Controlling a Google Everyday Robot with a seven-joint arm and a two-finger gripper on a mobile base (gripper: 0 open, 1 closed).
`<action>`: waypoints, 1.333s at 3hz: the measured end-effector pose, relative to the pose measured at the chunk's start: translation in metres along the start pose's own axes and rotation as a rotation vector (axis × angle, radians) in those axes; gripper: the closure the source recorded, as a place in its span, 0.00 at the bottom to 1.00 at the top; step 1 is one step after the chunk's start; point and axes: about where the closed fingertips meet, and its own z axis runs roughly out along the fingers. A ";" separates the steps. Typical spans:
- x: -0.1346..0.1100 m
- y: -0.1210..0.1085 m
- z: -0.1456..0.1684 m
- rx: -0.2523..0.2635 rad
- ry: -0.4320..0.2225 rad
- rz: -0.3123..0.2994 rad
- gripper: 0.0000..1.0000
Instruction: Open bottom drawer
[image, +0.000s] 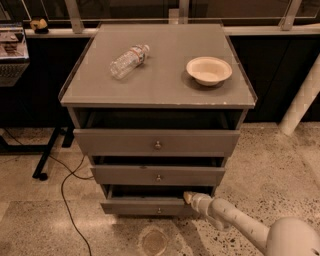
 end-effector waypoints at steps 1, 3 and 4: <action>0.020 -0.003 -0.012 0.001 0.060 0.017 1.00; 0.049 0.003 -0.046 -0.008 0.157 0.008 1.00; 0.049 0.003 -0.046 -0.009 0.158 0.007 1.00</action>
Offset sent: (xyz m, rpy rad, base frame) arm -0.1695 -0.0393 -0.0297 -0.0563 0.3312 0.1117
